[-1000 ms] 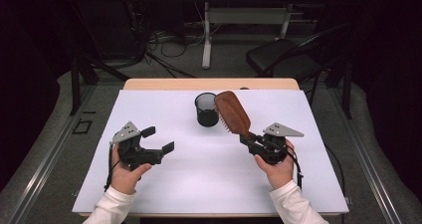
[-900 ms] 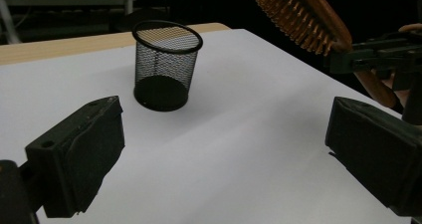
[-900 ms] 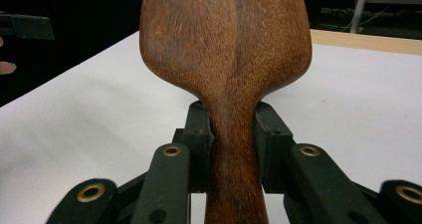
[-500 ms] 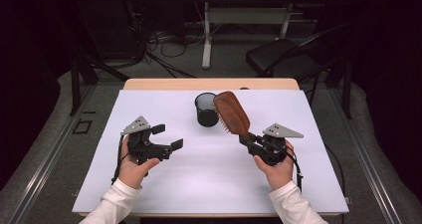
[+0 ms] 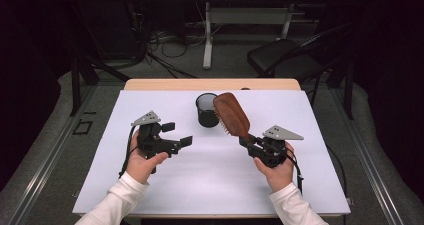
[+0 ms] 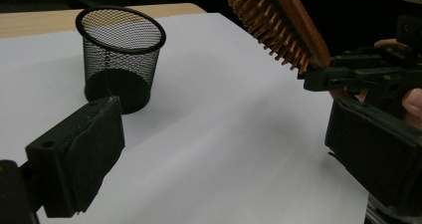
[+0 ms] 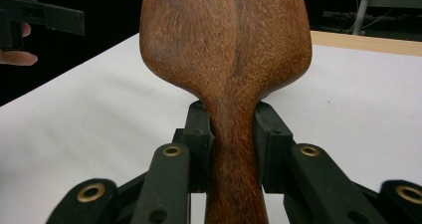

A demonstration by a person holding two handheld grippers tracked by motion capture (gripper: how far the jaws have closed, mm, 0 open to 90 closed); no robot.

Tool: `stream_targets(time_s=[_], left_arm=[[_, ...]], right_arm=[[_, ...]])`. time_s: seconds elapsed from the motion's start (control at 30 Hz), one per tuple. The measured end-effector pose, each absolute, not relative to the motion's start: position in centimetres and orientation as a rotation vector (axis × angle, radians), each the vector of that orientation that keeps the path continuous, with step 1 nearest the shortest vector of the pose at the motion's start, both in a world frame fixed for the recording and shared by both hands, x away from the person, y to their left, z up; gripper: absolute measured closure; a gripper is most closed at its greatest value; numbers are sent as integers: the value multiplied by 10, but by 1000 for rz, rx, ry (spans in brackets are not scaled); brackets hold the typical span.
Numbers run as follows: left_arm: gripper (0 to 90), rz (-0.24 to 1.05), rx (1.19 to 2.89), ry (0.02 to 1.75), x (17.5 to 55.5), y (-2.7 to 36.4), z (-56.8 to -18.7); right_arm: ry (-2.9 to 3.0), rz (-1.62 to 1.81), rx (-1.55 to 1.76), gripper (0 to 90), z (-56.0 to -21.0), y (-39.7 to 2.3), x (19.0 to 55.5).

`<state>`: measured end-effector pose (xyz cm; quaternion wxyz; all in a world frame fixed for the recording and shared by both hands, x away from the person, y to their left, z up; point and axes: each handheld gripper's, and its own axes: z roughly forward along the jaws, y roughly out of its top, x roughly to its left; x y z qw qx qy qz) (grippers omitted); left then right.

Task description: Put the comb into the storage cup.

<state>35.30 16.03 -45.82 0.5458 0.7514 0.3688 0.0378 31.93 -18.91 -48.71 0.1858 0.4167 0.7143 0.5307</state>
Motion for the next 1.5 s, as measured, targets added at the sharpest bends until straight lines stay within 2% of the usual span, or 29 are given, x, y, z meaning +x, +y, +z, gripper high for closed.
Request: stream_targets(time_s=[1.5], left_arm=[[25,-65,1794,886,386,121,-426]], right_arm=[[2037,1505,1075,714,-488,-176,311]])
